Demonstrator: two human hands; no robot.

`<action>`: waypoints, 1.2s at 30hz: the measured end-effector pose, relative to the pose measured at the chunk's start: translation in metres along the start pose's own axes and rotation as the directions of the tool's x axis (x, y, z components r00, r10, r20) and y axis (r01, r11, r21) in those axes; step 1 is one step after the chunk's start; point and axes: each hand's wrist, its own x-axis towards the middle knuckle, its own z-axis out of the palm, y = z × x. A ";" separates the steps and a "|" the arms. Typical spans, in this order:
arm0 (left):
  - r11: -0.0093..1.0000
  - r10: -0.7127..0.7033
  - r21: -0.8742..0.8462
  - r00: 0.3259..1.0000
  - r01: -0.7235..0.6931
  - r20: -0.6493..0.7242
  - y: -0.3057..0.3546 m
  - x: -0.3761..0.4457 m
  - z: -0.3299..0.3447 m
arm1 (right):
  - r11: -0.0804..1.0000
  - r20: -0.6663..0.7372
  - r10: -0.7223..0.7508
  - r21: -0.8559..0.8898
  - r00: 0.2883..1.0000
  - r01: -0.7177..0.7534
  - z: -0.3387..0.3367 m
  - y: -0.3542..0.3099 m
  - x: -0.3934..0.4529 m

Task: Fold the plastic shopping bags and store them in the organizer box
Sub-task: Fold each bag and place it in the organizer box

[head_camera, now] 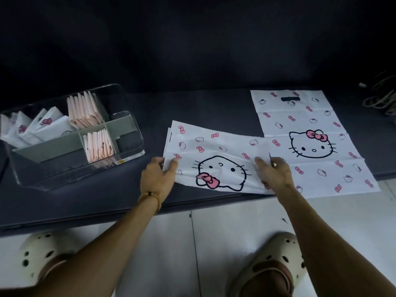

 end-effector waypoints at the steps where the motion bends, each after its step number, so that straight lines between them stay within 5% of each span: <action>1: 1.000 0.009 -0.012 1.000 -0.009 0.018 0.002 0.004 -0.001 | 0.994 0.002 0.033 0.100 0.999 -0.033 -0.006 0.000 -0.004; 3: 1.000 0.018 -0.010 0.999 -0.018 0.036 0.004 0.012 -0.002 | 0.982 -0.036 0.081 0.171 0.996 -0.074 -0.015 0.004 -0.011; 6: 0.993 0.029 0.111 0.998 -0.036 0.064 0.002 0.021 -0.001 | 0.993 -0.182 0.119 0.011 0.976 -0.119 -0.023 0.016 -0.024; 9: 0.999 0.006 0.050 0.992 -0.012 0.122 0.000 0.023 0.001 | 0.993 -0.085 0.116 -0.012 0.990 -0.118 -0.019 0.021 -0.035; 12: 0.989 -0.037 -0.135 0.988 0.057 0.148 -0.004 0.023 0.002 | 0.953 -0.015 0.177 0.252 0.984 -0.167 -0.013 0.022 -0.039; 15: 0.939 -0.034 -0.336 0.993 0.072 0.117 0.004 0.033 -0.001 | 0.742 0.072 0.214 0.636 0.974 -0.210 -0.011 0.013 -0.031; 18: 0.887 -0.016 -0.458 0.995 0.061 0.103 0.011 0.047 -0.006 | 0.631 0.091 0.150 0.758 0.985 -0.166 -0.008 0.003 -0.018; 21: 0.959 0.027 -0.283 0.991 0.010 0.127 -0.001 0.050 -0.013 | 0.712 0.106 0.156 0.677 0.982 -0.186 0.000 0.007 -0.014; 26: 0.999 0.047 -0.002 0.998 -0.047 0.050 -0.015 0.043 -0.018 | 0.944 -0.010 0.141 0.302 0.990 -0.131 0.008 0.010 -0.007; 32: 0.999 -0.010 0.053 0.999 0.007 0.053 -0.010 0.039 -0.022 | 0.984 -0.015 0.122 0.133 0.992 -0.119 0.009 0.006 -0.003; 36: 0.977 0.089 0.184 0.990 -0.108 0.109 -0.008 0.032 -0.028 | 0.991 0.007 0.116 0.060 0.993 -0.116 0.008 0.003 -0.003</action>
